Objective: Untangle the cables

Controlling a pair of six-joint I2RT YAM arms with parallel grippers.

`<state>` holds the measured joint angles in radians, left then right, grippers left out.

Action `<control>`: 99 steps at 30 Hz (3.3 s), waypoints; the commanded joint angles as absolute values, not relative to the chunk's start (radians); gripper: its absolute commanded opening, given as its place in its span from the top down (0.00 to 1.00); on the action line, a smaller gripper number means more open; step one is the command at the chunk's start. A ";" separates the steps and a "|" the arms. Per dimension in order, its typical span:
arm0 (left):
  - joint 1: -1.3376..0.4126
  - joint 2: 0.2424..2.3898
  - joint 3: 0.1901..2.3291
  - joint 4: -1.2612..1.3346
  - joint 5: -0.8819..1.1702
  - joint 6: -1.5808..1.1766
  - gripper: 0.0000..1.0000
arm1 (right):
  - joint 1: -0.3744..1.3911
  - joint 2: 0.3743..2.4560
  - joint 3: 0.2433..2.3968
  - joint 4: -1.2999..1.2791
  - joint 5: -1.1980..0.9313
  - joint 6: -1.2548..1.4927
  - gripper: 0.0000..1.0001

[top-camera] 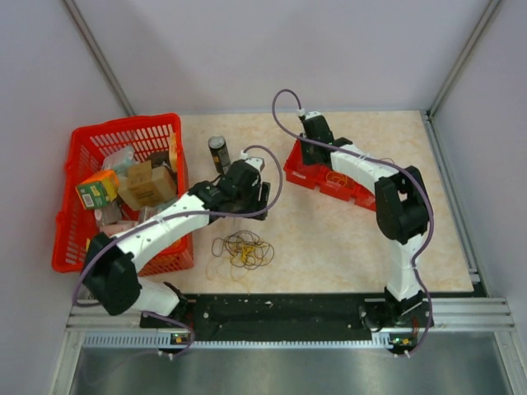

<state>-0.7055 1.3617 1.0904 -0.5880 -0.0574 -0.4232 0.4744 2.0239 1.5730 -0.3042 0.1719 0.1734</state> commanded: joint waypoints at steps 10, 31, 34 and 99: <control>-0.695 1.511 1.123 -0.571 -0.181 -0.419 0.15 | 0.445 1.915 1.592 -0.383 0.005 0.290 0.53; -0.644 1.681 1.158 -0.560 -0.109 -0.388 0.57 | 0.483 1.217 1.023 -0.308 -0.212 0.383 0.22; -0.627 1.637 1.177 -0.584 -0.052 -0.408 0.95 | 0.500 1.178 0.941 -0.205 -0.357 0.356 0.21; -0.595 0.983 1.267 -0.374 0.290 -0.601 0.68 | 0.766 1.212 1.497 -0.143 -0.156 0.328 1.00</control>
